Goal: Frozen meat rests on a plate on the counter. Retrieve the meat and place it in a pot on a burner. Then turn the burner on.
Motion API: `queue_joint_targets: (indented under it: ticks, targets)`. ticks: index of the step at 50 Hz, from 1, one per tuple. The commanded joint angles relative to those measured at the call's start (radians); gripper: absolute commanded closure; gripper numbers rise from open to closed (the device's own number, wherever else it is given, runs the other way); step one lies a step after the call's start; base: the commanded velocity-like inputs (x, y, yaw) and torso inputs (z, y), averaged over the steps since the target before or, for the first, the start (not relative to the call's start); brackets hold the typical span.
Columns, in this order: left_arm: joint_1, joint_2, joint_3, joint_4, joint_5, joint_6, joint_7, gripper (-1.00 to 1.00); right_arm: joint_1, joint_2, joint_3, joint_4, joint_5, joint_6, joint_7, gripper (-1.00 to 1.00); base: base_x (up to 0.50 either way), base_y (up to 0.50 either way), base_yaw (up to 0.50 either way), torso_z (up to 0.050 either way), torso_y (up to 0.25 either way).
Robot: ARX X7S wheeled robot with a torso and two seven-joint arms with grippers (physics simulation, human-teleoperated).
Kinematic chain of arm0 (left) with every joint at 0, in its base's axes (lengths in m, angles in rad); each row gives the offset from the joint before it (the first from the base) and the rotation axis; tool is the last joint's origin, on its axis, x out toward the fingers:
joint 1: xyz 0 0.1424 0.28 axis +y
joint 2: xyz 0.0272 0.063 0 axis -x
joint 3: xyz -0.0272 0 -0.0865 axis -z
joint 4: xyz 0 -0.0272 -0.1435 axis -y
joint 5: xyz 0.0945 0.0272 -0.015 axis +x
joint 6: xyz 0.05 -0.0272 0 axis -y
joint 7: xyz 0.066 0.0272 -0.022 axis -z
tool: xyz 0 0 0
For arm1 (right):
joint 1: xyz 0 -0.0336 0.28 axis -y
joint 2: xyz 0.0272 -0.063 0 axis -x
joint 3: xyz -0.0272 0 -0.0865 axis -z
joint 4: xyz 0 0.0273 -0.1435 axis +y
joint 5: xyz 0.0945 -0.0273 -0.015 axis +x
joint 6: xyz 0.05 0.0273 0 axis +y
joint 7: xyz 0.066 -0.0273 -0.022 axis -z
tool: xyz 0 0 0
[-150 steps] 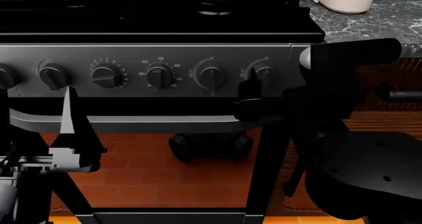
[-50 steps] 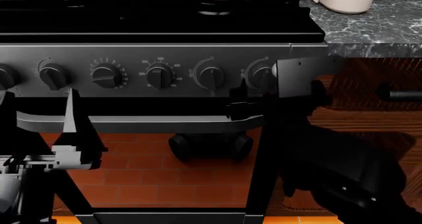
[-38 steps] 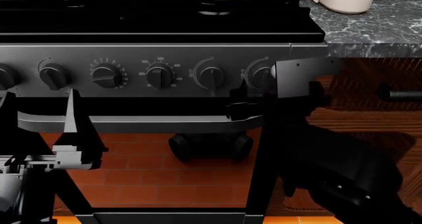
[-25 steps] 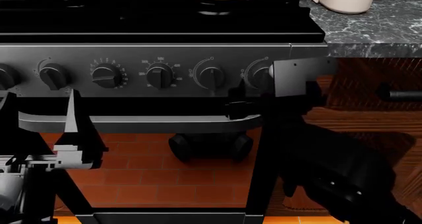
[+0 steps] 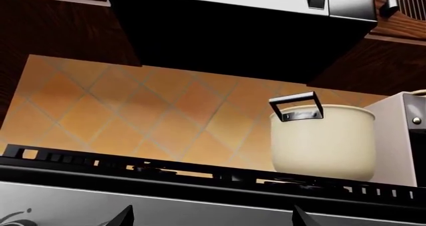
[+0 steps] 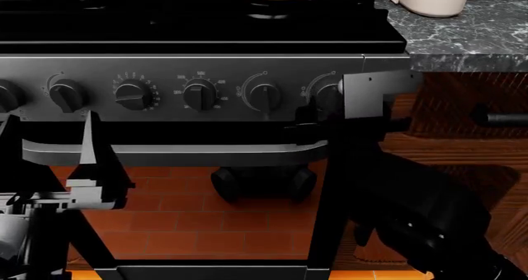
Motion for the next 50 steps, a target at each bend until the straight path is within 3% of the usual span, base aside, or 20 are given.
queue_joint_targets:
  ticks: [1,50]
  targets:
    - [0.002,0.001,-0.004,-0.003,-0.002,0.0,0.003,-1.0,0.002,-0.004,-0.006,-0.005,-0.006,-0.005,-0.007,1.0,0.0,0.0,0.0,0.0,0.0]
    - [0.012,0.014,-0.014,-0.012,-0.008,-0.006,0.018,-1.0,0.081,0.052,-0.195,-0.02,-0.074,0.122,-0.1,1.0,0.0,0.0,0.0,0.0,0.0]
